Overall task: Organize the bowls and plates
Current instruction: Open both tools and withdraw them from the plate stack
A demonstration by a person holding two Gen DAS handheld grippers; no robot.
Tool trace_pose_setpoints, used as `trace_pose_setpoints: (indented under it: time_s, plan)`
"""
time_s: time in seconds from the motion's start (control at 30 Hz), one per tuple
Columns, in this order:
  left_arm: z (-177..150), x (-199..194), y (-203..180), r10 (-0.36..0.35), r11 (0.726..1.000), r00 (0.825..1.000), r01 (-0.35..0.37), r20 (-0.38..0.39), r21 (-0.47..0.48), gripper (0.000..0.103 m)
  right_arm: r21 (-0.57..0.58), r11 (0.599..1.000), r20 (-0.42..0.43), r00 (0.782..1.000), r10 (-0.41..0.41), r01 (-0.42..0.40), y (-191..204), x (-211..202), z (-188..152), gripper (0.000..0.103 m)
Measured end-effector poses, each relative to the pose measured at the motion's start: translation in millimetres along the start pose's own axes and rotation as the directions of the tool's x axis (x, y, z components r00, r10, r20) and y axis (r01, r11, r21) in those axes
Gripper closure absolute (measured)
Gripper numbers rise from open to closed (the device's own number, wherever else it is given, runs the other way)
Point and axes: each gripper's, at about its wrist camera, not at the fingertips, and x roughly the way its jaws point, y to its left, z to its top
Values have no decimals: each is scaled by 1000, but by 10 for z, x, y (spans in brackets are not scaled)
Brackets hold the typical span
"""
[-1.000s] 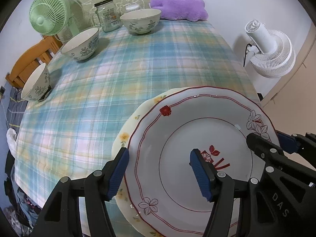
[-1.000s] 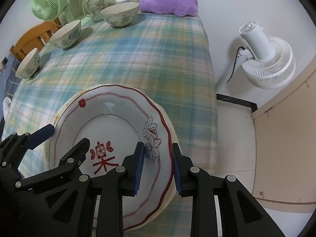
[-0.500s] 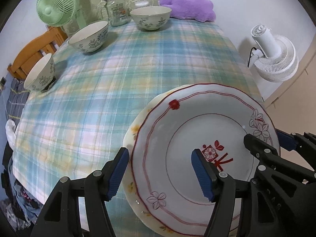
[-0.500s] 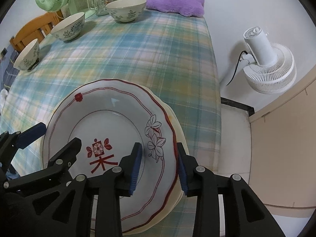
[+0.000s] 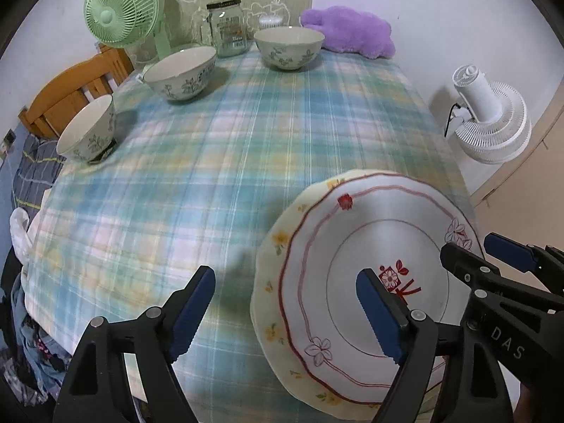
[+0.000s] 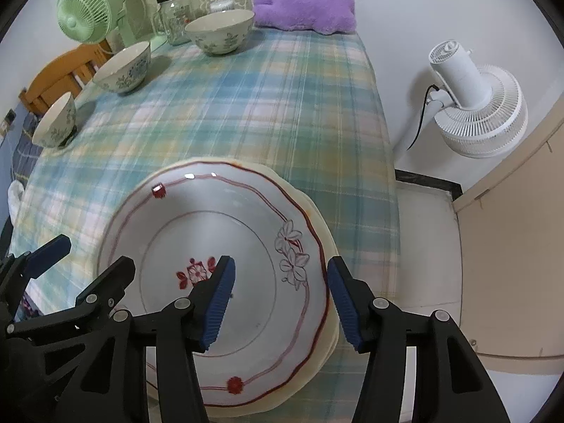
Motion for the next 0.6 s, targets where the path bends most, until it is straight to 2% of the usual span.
trace_pose_setpoints:
  time_s: [0.2,0.37,0.6]
  plan:
    - [117,-63,216,-46,998,998,45,37,39,19,24,999,56,997,-49,48,192,-176,63,45]
    - [212,-123,486,-70,994,996,66,48,85,19,83,994,60,995,-75,70,432,-250,116,45]
    - [344,-221,1082,-100,990,993,92,69,108,19,145,987,77,994,-74,62,930,-349,198,44]
